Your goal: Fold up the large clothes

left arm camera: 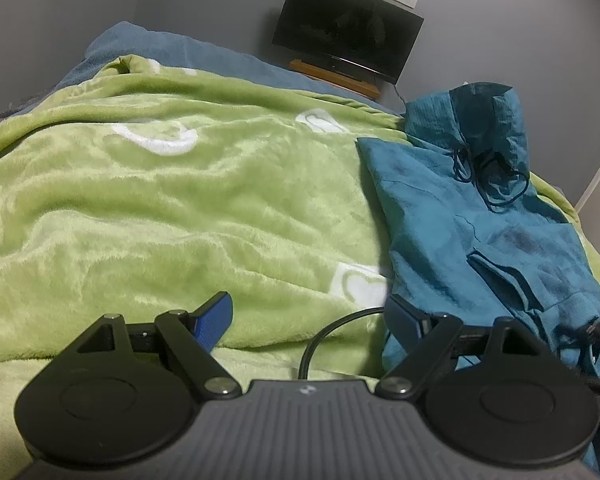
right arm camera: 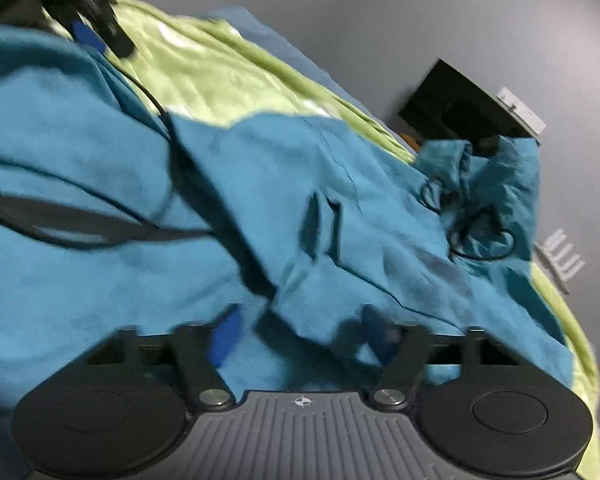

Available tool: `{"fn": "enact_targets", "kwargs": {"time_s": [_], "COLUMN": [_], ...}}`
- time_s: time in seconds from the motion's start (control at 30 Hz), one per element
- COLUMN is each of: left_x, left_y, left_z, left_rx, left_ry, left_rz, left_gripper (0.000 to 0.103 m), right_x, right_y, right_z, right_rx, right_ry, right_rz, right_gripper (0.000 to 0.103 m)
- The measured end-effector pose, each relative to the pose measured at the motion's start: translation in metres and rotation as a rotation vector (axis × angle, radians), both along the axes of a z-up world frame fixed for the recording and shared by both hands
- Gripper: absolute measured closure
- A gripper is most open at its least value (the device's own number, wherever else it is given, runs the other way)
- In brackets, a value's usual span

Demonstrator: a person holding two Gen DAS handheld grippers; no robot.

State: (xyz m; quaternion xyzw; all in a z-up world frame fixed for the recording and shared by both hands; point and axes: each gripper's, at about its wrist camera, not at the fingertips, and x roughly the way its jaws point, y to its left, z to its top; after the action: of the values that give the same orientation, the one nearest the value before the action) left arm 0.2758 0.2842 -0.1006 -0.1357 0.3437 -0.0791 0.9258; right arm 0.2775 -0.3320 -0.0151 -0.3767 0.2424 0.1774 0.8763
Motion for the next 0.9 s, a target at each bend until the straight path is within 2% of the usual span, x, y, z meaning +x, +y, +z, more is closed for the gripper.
{"fn": "enact_targets", "kwargs": {"time_s": [0.03,0.17,0.3,0.4,0.5,0.57,0.6,0.63,0.7,0.8,0.9], "left_x": [0.000,0.000,0.000,-0.001,0.000,0.000,0.000,0.000,-0.001,-0.003,-0.013], "left_y": [0.000,0.000,0.000,0.001,0.001,0.001,0.001,0.001,0.001,0.000,-0.003], "left_z": [0.000,0.000,0.000,0.000,0.000,0.000,0.000,0.001,0.001,0.003,0.013], "left_rx": [-0.001,-0.007,-0.008,-0.009,-0.010,-0.010,-0.011,-0.011,-0.008,0.005,0.049], "left_ry": [0.000,-0.001,-0.001,-0.002,-0.001,-0.001,0.000,0.000,0.001,-0.002,-0.059], "left_rz": [0.000,0.002,0.002,0.002,0.002,0.002,0.002,0.003,0.007,0.021,0.046], "left_gripper": [0.020,0.020,0.020,0.020,0.020,0.020,0.020,0.020,0.020,0.020,0.020], "right_x": [0.006,0.002,0.012,0.020,0.025,0.028,0.030,0.031,0.029,0.020,0.004], "right_y": [-0.004,-0.039,-0.082,-0.129,-0.177,-0.211,-0.228,-0.243,-0.268,-0.290,-0.288], "right_z": [0.004,0.044,0.083,0.105,0.110,0.104,0.096,0.088,0.068,0.053,0.067], "right_rx": [0.046,0.338,0.578,0.756,0.841,0.908,0.937,0.949,0.994,1.111,1.159], "right_ry": [0.024,0.025,-0.073,-0.174,-0.287,-0.328,-0.338,-0.345,-0.329,-0.271,-0.259], "right_rz": [-0.011,-0.021,-0.142,-0.316,-0.549,-0.733,-0.848,-0.959,-1.133,-1.240,-1.185], "right_gripper": [0.097,0.098,0.099,0.099,0.098,0.096,0.084,0.058,0.033,0.035,0.032]}}
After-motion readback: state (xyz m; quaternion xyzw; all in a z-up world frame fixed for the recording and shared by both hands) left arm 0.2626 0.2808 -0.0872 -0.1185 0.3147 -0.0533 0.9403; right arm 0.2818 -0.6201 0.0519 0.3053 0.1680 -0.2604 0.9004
